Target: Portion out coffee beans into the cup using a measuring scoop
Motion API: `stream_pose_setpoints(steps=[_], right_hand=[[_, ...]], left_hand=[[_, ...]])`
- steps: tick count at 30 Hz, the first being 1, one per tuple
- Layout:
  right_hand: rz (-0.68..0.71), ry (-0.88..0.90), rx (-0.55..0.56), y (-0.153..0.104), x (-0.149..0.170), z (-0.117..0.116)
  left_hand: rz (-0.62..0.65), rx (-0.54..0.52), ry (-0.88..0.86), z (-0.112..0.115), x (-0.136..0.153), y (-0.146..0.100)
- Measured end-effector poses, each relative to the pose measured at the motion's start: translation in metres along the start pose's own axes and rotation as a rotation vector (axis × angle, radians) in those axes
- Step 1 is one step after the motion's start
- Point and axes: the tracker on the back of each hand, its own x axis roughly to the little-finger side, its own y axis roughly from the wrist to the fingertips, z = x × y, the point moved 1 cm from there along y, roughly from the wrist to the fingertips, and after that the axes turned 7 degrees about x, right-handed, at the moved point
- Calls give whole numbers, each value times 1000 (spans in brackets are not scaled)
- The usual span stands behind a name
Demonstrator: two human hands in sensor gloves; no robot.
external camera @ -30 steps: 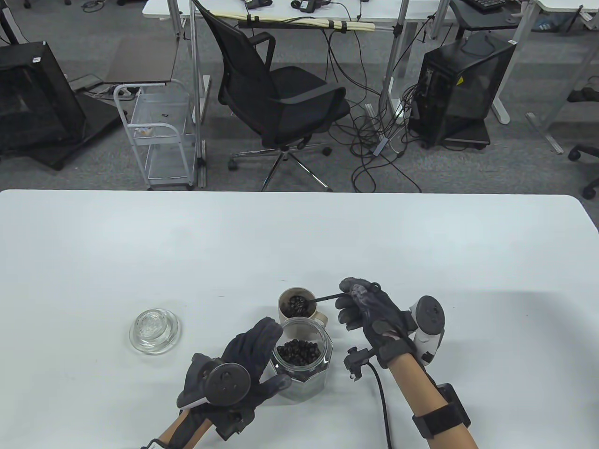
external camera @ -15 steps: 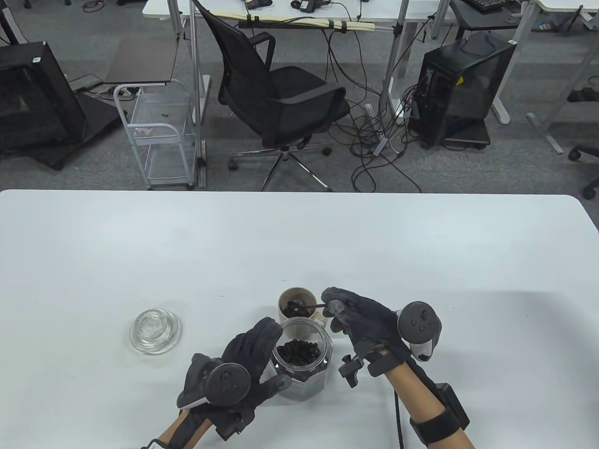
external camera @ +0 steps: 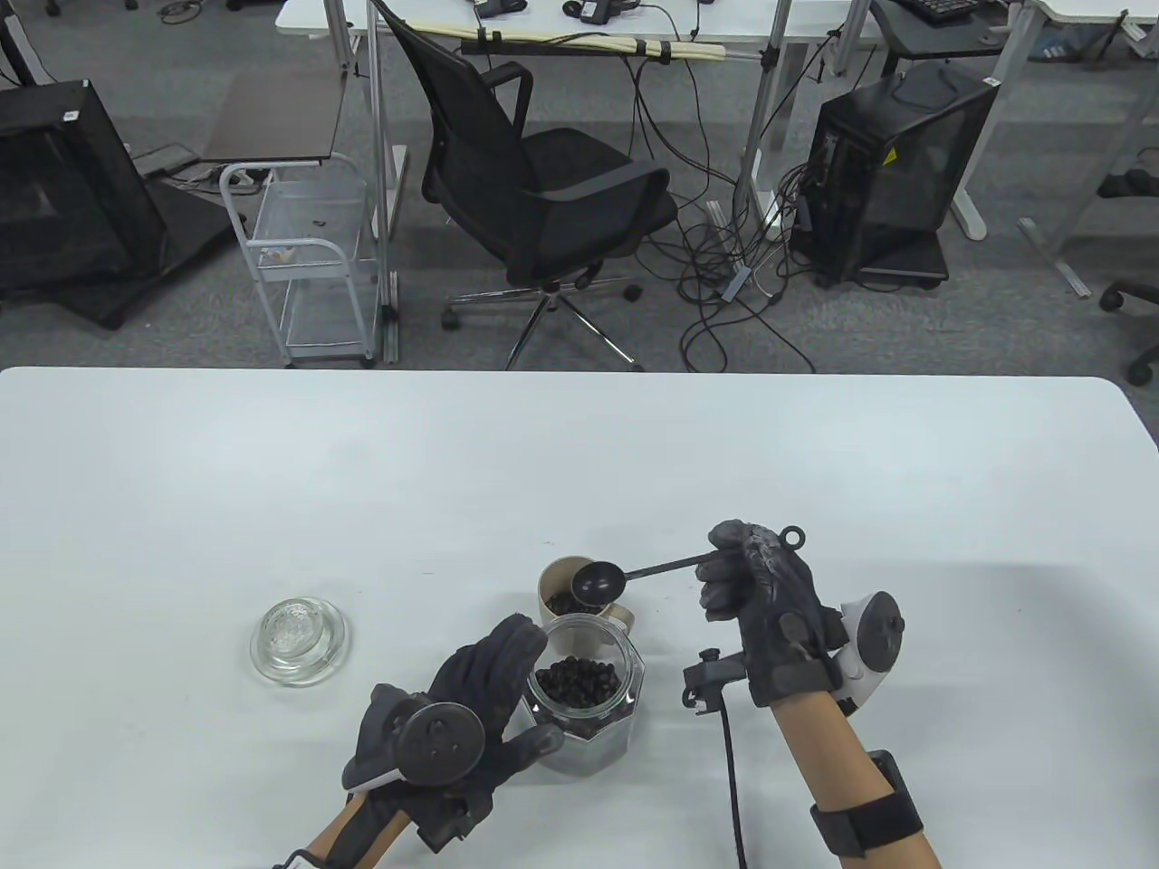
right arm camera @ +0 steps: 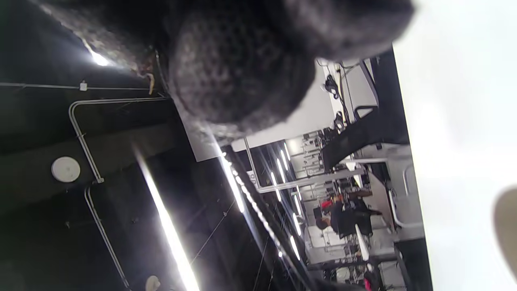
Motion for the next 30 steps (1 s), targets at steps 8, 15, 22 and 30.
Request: stream_pose_setpoints(steps=[8, 15, 22, 30], right_hand=[[105, -222, -55, -11, -14, -14], [332, -428, -256, -27, -28, -47], [457, -659, -488, -47, -32, -77], [584, -1000, -629, -69, -31, -102]], left_hand=[[0, 0, 0, 0, 0, 0], [-1, 0, 0, 0, 0, 0], [0, 0, 0, 0, 0, 0], [-1, -1, 0, 0, 0, 0]])
